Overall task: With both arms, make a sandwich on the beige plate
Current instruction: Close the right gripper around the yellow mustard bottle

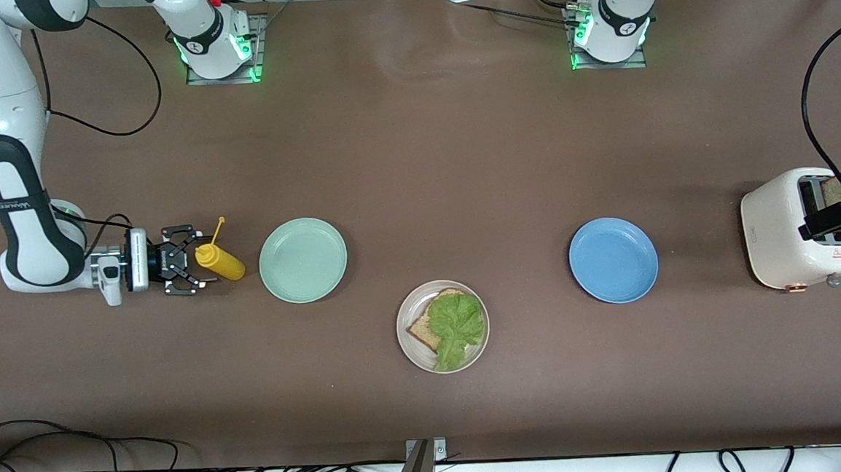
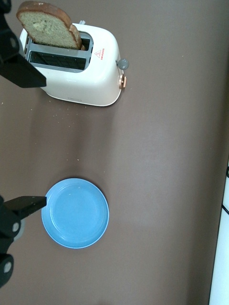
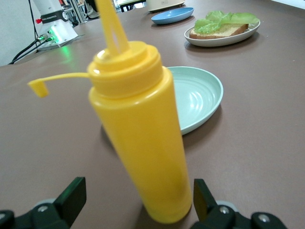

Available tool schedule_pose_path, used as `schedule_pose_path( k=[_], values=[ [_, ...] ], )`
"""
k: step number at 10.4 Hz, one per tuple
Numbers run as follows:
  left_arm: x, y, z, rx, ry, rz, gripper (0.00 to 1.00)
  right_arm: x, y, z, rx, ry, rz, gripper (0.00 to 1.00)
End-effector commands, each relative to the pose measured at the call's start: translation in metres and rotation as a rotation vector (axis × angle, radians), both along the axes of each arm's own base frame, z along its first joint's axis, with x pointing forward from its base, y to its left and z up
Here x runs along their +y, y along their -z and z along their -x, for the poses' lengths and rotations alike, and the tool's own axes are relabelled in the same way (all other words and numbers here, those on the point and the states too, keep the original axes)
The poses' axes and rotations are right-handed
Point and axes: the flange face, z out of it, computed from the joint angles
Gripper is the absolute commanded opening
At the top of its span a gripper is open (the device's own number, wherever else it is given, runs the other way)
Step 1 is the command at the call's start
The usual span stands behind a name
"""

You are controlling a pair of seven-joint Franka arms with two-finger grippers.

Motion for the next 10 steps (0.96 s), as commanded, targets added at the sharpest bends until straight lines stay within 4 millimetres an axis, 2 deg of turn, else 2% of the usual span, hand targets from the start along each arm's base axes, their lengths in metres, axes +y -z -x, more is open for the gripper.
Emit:
schedule_pose_path(
  k=[1,3,4,5,6,7,9,10],
  values=[
    [0.003,-0.001,0.003,0.004,0.018,0.000,1.00,0.014,0.004,-0.004,-0.019,0.021,-0.002,1.00],
    [0.002,-0.001,0.003,0.004,0.020,0.000,1.00,0.024,0.007,-0.005,-0.020,0.026,-0.007,1.00],
    [0.002,-0.001,0.003,0.004,0.020,0.000,1.00,0.026,0.007,-0.006,-0.021,0.025,-0.005,0.80],
    [0.002,-0.001,0.003,0.004,0.020,0.000,1.00,0.026,0.007,-0.006,-0.026,0.022,-0.003,0.45],
    [0.003,-0.001,0.003,0.004,0.018,0.000,1.00,0.024,0.006,-0.008,-0.067,0.009,0.000,0.15],
    [0.002,-0.001,0.003,0.004,0.020,0.000,1.00,0.025,0.003,-0.012,-0.101,0.000,0.009,0.00],
    [0.002,-0.001,0.003,0.004,0.020,0.000,1.00,0.031,-0.003,-0.017,-0.106,0.004,0.032,0.00],
    [0.002,-0.001,0.003,0.004,0.020,0.000,1.00,0.039,-0.018,-0.024,-0.120,0.001,0.061,0.00]
  ],
)
